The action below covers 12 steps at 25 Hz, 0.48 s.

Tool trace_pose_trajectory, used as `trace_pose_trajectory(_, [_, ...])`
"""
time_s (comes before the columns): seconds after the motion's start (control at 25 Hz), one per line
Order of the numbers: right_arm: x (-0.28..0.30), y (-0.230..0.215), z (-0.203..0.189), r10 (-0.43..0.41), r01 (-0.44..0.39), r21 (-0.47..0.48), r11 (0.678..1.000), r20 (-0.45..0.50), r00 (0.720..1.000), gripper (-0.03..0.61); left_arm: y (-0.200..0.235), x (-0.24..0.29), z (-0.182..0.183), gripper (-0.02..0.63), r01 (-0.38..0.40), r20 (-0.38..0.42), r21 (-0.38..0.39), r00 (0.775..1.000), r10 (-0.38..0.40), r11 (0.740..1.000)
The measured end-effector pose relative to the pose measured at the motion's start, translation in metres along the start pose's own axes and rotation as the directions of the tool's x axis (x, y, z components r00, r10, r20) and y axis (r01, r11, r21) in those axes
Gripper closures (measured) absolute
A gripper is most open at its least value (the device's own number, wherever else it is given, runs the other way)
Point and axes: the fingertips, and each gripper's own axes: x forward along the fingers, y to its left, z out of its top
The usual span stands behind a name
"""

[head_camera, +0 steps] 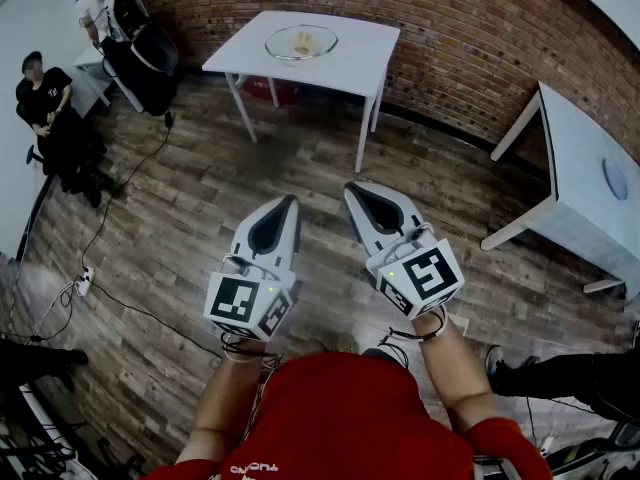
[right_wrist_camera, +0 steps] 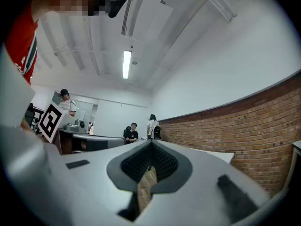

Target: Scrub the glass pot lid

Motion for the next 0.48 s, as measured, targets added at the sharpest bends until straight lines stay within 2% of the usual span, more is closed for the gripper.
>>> trace_pose_trajectory(0.48, [-0.005,-0.014,-0.002,-0.001,0.001,0.018,1.0,0.014,1.0,0.549,-0.005,0.012,-0.006,0.597,-0.006,-0.009,0.006,1.0,0.006,1.0])
